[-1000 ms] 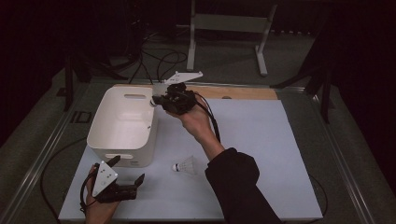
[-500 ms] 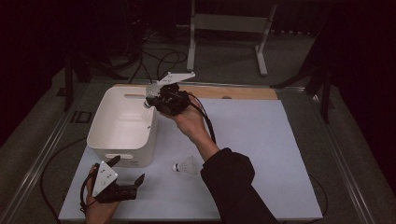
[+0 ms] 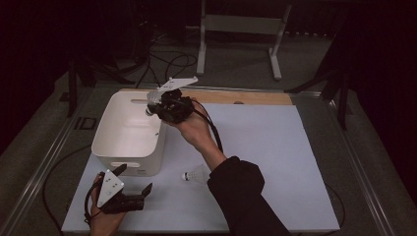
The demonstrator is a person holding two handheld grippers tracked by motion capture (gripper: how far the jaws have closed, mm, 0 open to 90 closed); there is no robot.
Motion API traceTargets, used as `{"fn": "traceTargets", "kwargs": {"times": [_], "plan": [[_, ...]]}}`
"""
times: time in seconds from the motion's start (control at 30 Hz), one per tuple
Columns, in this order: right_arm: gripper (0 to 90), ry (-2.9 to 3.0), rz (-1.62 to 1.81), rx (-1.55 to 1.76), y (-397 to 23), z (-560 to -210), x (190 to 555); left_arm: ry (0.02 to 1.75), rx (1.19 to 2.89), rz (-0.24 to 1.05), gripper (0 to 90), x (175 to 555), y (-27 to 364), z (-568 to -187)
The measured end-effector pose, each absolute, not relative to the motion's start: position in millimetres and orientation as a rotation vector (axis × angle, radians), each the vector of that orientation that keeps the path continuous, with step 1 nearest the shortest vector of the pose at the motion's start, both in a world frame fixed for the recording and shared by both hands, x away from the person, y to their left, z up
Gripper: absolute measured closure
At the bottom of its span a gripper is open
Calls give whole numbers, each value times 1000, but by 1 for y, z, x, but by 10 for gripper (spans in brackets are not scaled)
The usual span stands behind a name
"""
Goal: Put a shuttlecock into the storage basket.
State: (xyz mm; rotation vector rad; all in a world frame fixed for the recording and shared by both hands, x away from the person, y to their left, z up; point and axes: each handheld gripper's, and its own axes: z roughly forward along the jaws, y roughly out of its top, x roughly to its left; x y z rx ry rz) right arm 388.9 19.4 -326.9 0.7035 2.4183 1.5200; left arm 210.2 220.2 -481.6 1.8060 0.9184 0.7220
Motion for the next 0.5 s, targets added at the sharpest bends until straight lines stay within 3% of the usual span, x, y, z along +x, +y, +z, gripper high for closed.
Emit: {"fn": "traceTargets", "kwargs": {"times": [0.17,0.23,0.27,0.33,0.4,0.43,0.47,0.5], "plan": [[881,2440,1529,686,26,-329,387,918,1806,722,0,210,220,-482],[841,2445,1539,679,28,-329,386,918,1807,722,0,210,220,-482],[742,2447,1552,666,29,-329,385,918,1805,723,0,210,220,-482],[446,2461,1568,660,30,-330,387,918,1805,724,0,210,221,-482],[321,2464,1535,696,30,-330,387,919,1805,722,0,210,221,-482],[321,2464,1535,696,30,-330,387,919,1805,722,0,210,221,-482],[240,2465,1517,715,27,-330,389,918,1807,721,0,210,220,-482],[240,2465,1517,715,27,-330,389,918,1807,721,0,210,220,-482]]}}
